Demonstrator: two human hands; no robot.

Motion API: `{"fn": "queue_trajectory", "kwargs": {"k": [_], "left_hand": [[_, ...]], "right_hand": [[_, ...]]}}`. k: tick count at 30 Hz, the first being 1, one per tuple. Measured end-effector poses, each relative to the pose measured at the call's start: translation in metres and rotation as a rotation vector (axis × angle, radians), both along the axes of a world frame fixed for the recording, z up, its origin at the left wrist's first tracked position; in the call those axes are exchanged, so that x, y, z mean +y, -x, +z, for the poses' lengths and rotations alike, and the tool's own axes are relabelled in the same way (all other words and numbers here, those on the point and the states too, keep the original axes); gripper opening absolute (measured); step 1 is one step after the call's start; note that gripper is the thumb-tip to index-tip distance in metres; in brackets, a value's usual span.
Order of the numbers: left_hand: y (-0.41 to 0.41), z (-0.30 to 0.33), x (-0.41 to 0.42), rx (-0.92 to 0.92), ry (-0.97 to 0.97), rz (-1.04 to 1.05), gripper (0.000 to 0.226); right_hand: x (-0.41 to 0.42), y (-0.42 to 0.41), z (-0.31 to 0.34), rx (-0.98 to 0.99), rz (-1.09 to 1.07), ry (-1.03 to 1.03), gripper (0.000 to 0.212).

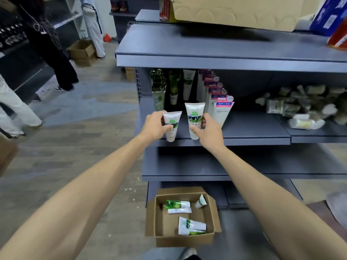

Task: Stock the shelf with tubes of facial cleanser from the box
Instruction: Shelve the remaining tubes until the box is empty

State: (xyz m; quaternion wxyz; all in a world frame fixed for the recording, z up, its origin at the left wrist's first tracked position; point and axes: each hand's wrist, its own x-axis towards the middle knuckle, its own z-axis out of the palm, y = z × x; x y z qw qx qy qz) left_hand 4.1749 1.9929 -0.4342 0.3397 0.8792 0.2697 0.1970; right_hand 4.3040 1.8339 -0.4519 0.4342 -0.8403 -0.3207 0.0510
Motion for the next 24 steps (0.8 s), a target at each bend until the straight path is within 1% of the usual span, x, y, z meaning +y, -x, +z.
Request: {"fn": "queue_trajectory", "kwargs": {"k": [4, 7, 10, 14, 20, 24], "left_hand": [[-0.015, -0.011, 0.008, 0.019, 0.048, 0.018, 0.017], [-0.03, -0.012, 0.017, 0.024, 0.044, 0.004, 0.024], [-0.043, -0.011, 0.026, 0.041, 0.007, -0.03, 0.031], [-0.058, -0.013, 0.037, 0.045, 0.019, -0.039, 0.038], [-0.069, -0.011, 0.05, 0.097, 0.107, -0.108, 0.034], [-0.065, -0.015, 0.05, 0.049, 0.217, -0.107, 0.038]], "right_hand": [[0.01, -0.011, -0.014, 0.035, -0.03, 0.018, 0.03], [0.02, -0.022, -0.03, 0.061, -0.049, 0.023, 0.03], [0.028, -0.034, -0.042, 0.123, -0.055, -0.016, 0.029], [0.041, -0.05, -0.048, 0.112, -0.015, -0.045, 0.028], [0.051, -0.056, -0.049, 0.117, -0.02, -0.052, 0.027], [0.052, -0.055, -0.049, 0.148, -0.03, -0.031, 0.033]]}}
